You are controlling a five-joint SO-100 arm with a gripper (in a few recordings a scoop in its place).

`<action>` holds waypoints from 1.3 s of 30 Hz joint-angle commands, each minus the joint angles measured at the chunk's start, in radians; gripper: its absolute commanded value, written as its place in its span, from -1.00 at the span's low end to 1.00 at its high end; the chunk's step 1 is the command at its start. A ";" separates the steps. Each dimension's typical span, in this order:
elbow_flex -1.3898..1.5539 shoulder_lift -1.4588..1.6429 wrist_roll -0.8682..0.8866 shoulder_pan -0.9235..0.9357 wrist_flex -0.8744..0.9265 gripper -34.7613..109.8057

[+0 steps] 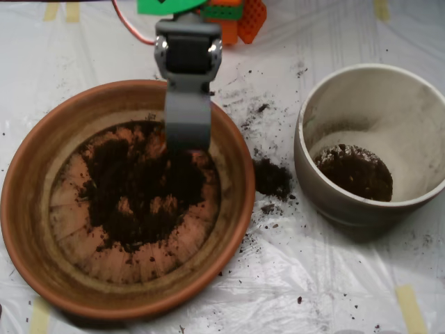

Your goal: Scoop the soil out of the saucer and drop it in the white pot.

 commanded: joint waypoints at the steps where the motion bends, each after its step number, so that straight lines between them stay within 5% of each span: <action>1: -0.189 0.114 0.009 -0.054 0.098 -0.53; 24: -1.052 -0.574 0.067 -0.638 0.577 -0.52; 31: -1.109 -0.627 0.061 -0.644 0.630 -0.01; 39: -1.101 -0.598 0.055 -0.652 0.667 0.03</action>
